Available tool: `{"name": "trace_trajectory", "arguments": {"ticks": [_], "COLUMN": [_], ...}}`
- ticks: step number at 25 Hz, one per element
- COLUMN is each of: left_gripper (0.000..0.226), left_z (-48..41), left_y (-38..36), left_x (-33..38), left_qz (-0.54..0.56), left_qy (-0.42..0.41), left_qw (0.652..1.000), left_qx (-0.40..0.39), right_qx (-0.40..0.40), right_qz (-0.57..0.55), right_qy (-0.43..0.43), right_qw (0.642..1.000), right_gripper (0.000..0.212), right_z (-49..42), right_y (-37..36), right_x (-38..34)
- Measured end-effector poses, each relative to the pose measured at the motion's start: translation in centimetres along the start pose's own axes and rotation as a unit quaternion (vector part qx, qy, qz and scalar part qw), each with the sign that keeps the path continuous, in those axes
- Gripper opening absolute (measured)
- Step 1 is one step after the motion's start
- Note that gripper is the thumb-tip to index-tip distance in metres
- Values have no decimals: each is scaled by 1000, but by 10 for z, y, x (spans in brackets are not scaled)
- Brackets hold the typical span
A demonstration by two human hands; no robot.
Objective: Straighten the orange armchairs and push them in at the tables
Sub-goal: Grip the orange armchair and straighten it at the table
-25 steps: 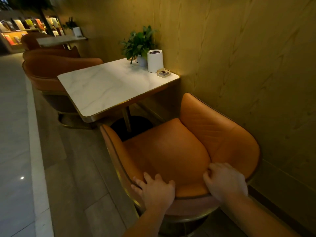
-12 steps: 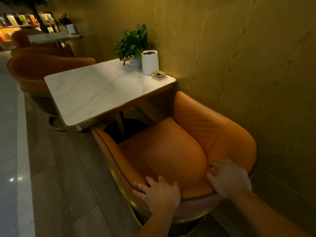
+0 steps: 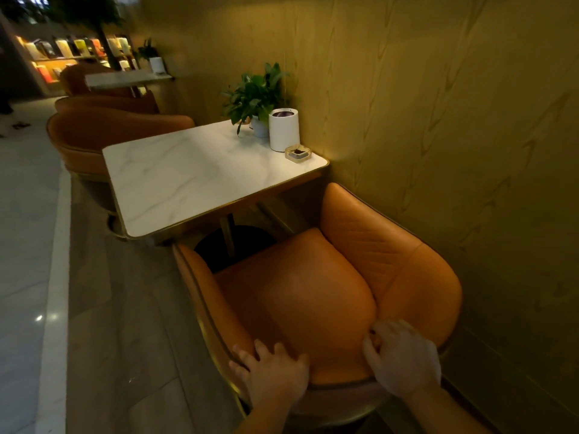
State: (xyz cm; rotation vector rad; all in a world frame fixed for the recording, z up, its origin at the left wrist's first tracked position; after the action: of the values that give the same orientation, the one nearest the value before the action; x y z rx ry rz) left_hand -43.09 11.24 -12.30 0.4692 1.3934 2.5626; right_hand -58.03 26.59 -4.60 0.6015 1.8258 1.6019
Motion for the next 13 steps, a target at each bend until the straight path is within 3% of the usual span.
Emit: {"name": "trace_trajectory", "arguments": {"ticks": [7,13], "left_gripper": [73,69], "left_z": [5,2], "left_y": [-3,-6], "left_x": [-2,-2], "left_qz": [35,36], "left_qy": [-12,2], "left_qw": [999,999], "left_qx": [22,12], "right_qx": [-77,-10], "right_qz": [24,10], "right_qy": [62,137], "right_qw": [995,990], "right_gripper": [39,37], "right_z": [-5,6], "right_y": [-10,-3], "right_x": [0,6]}}
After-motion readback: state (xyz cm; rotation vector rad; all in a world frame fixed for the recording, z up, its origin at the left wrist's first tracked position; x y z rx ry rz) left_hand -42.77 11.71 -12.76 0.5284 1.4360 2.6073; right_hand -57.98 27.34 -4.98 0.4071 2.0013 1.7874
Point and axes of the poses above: each hand's wrist, its own z-axis away from the middle knuckle, its own y-axis out of the back of the hand, x = y × z, the point moved 4 cm from there along -z, towards the middle knuckle, and after that the axes turned 2 degrees about -x, right-handed, at the moved point
